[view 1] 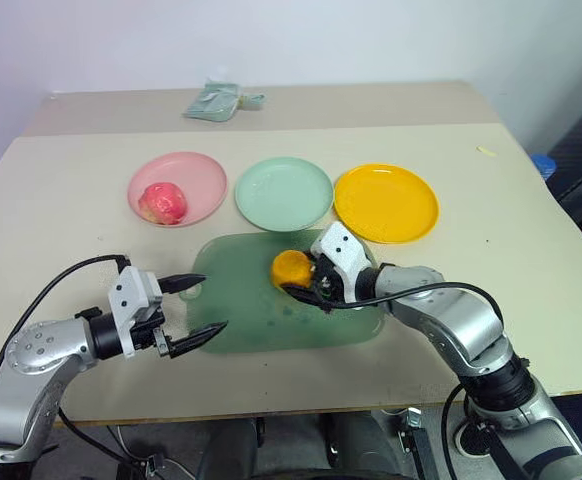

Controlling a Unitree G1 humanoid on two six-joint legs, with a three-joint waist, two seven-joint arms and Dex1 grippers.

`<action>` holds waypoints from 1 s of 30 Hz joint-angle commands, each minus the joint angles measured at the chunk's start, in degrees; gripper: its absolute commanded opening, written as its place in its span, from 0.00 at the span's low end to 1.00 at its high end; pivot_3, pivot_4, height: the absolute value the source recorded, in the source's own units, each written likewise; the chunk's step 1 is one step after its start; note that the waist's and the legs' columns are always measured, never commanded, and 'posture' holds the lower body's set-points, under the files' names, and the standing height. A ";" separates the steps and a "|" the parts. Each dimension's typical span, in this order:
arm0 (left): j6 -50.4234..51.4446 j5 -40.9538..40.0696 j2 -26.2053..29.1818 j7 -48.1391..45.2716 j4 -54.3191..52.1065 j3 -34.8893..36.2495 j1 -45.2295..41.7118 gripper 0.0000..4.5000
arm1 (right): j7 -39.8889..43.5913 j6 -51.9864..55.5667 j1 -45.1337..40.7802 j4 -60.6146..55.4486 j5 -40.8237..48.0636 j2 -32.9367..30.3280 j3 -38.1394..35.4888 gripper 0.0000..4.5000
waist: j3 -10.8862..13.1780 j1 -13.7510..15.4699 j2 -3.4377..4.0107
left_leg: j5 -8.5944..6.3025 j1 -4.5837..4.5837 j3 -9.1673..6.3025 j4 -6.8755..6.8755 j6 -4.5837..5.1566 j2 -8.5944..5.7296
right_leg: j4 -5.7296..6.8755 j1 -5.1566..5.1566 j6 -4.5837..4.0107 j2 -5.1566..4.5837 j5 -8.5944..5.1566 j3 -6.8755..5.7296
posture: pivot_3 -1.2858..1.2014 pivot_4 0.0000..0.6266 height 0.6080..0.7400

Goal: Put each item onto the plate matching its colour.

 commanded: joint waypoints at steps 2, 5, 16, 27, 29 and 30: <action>-2.03 0.94 -0.85 -0.56 -2.21 -1.92 1.63 1.00 | -1.73 1.23 -2.81 -3.85 3.30 2.33 -9.11 0.58 | 0.00 0.06 0.00 | 0.00 0.00 0.00 0.00 0.00 0.00 | 0.00 0.00 0.00 -0.01 0.00 0.00 | 0.52 0.24 1.00; -2.43 1.15 -1.77 -0.44 -3.27 -4.06 1.94 1.00 | -5.96 2.33 -6.03 -0.30 2.91 3.00 -16.72 0.58 | 0.01 0.12 0.02 | 0.00 0.00 0.00 0.00 0.00 -0.01 | 0.00 0.01 0.00 -0.02 0.00 0.00 | 0.52 0.24 1.00; -4.78 3.65 -4.95 0.70 -2.24 -8.68 0.43 1.00 | -12.77 -6.62 -12.76 23.14 -6.86 0.85 -22.72 0.91 | 0.12 -0.28 0.23 | 0.00 -0.02 0.13 -0.07 0.00 -0.07 | 0.00 -0.08 0.00 0.04 0.00 0.06 | 0.52 0.24 1.00; -3.65 2.09 -4.15 1.20 -2.44 -5.94 0.00 1.00 | 16.48 -8.89 5.35 -2.02 8.00 -12.74 -20.30 0.99 | 0.11 0.32 0.27 | -0.05 0.01 0.02 -0.04 0.10 0.02 | -0.23 0.17 0.02 -0.02 0.01 0.00 | 0.52 0.24 1.00; -3.52 1.98 -4.06 1.05 -2.06 -5.96 -0.85 1.00 | 15.99 -9.67 7.15 -1.22 3.88 -14.46 -15.65 0.99 | 0.11 0.08 0.29 | -0.06 0.05 0.04 -0.04 0.10 0.02 | -0.22 0.18 0.02 0.00 0.01 0.00 | 0.52 0.24 1.00; -3.50 1.99 -4.07 1.03 -1.91 -6.04 -1.16 1.00 | 15.35 -10.31 7.41 -0.33 1.89 -14.86 -13.97 0.99 | 0.11 -0.23 0.30 | -0.06 0.07 0.05 -0.04 0.10 0.00 | -0.21 0.18 0.02 0.04 0.01 0.01 | 0.52 0.24 1.00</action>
